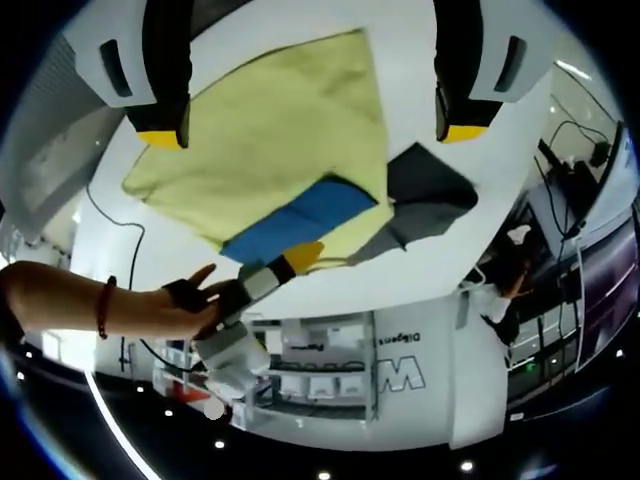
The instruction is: Fold the garment on the visible template until the final outline fits inside the template.
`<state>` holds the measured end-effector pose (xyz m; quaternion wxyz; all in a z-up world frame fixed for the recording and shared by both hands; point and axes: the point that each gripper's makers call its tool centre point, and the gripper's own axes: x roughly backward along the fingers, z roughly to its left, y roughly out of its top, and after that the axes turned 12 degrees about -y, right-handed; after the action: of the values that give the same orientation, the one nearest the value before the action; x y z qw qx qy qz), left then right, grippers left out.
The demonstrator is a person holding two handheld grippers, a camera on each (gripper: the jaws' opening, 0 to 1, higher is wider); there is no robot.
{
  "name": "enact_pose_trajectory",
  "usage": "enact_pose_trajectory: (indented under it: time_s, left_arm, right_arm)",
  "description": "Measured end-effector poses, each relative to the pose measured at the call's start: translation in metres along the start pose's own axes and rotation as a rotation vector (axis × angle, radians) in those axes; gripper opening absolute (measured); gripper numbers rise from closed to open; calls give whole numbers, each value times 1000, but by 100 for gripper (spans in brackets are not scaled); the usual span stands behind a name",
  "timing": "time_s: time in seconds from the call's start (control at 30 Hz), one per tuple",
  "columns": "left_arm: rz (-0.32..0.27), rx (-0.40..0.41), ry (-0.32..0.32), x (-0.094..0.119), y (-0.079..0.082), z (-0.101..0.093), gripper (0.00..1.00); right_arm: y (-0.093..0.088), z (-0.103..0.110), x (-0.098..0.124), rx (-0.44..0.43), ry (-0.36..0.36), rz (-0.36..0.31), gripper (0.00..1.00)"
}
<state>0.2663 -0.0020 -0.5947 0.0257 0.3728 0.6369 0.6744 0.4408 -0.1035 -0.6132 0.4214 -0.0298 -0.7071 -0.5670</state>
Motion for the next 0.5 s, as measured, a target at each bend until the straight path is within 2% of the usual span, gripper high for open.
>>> enact_pose_trajectory:
  time_s: [0.3, 0.5]
  left_arm:
    - [3, -2, -8, -1, 0, -2, 99]
    - [6, -8, -8, -1, -1, -2, 99]
  right_arm:
    - [-20, -52, 12, -80, -104, 18, 79]
    - [-35, -78, 18, -138, -137, 41, 81]
